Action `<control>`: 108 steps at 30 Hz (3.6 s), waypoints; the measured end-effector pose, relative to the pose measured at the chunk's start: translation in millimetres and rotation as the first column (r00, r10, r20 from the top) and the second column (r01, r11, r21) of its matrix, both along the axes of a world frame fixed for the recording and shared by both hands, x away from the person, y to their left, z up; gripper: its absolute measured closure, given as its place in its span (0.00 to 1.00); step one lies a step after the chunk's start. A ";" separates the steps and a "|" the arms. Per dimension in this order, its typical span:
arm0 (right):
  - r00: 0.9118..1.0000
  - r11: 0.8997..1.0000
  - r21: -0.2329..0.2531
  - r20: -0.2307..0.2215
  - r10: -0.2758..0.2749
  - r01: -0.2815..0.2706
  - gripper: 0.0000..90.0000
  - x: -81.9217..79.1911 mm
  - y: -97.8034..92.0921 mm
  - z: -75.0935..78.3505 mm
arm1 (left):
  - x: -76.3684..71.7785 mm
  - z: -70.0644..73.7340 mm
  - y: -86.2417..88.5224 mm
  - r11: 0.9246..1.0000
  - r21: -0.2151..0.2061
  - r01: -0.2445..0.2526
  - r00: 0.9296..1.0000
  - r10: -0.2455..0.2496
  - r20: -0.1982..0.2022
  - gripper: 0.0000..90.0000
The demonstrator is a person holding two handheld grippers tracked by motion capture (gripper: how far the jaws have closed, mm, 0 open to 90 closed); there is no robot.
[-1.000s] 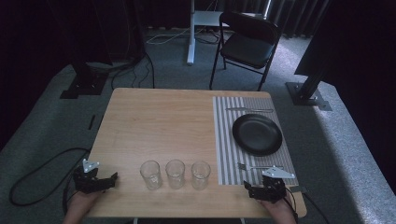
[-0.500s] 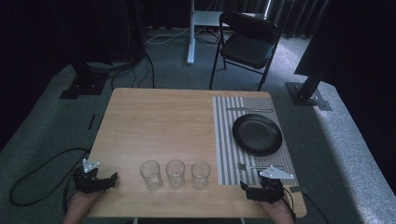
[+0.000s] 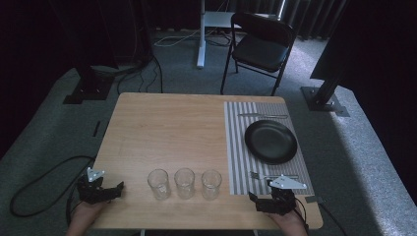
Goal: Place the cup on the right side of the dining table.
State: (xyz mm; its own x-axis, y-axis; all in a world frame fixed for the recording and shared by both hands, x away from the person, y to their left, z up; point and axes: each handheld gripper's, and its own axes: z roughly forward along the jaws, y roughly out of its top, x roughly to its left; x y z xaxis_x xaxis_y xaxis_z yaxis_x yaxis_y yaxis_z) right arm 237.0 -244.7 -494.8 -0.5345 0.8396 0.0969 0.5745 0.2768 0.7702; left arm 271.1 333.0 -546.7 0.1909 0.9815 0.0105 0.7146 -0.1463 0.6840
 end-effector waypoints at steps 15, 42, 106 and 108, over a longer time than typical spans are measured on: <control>0.999 0.999 0.022 0.011 0.049 -0.049 0.14 -0.5 11.9 7.8 | 0.0 0.0 0.0 1.000 0.000 0.000 1.000 0.000 0.000 0.01; 0.988 0.988 0.045 0.062 0.144 -0.147 0.14 7.2 42.5 32.3 | 0.0 0.0 0.1 1.000 0.000 0.001 1.000 -0.001 0.000 0.01; 0.936 0.936 0.061 0.088 0.342 -0.348 0.15 26.4 118.7 59.4 | -0.1 -0.1 0.3 1.000 0.001 0.002 1.000 -0.002 0.002 0.01; 0.932 0.932 0.059 0.086 0.353 -0.359 0.15 26.6 122.6 59.3 | -0.1 -0.2 0.3 1.000 0.001 0.003 1.000 -0.003 0.002 0.01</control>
State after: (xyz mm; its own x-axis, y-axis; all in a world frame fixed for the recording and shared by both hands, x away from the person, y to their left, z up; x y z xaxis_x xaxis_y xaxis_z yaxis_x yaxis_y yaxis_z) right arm 263.6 -122.1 -435.5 -0.8047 0.5852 0.0994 0.3899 0.3948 0.8319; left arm 271.1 333.3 -546.8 0.1937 0.9810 0.0120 0.7130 -0.1492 0.6851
